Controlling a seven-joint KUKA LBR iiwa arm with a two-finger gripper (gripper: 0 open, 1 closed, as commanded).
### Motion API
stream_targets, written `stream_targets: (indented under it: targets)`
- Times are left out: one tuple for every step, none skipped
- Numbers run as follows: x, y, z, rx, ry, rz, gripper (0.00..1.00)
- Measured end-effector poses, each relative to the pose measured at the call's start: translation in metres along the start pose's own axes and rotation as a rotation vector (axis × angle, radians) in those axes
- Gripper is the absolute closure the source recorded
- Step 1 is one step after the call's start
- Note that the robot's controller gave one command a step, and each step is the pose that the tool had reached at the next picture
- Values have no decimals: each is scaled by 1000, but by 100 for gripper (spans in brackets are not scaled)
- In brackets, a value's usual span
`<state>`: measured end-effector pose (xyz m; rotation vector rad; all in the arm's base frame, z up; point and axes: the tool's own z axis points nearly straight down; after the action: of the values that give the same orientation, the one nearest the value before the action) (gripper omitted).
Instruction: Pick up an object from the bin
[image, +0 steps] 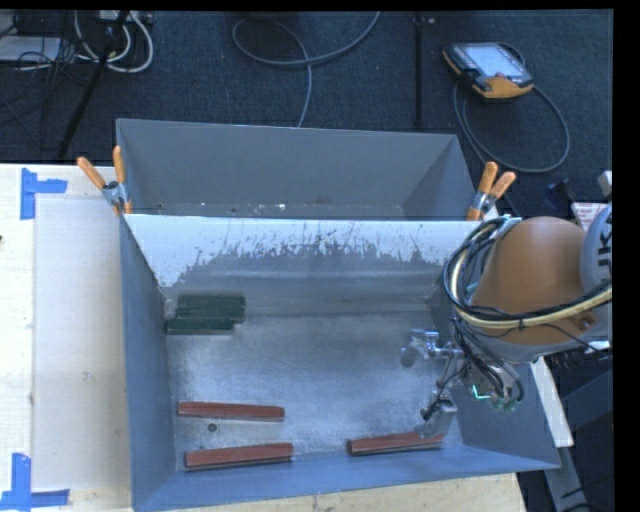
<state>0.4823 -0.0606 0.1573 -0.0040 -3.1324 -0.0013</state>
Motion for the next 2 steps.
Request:
stream_targets:
  targets:
    - [-2, 0, -3, 1, -7, -2, 0]
    - [3, -18, 11, 0, -10, -117, 0]
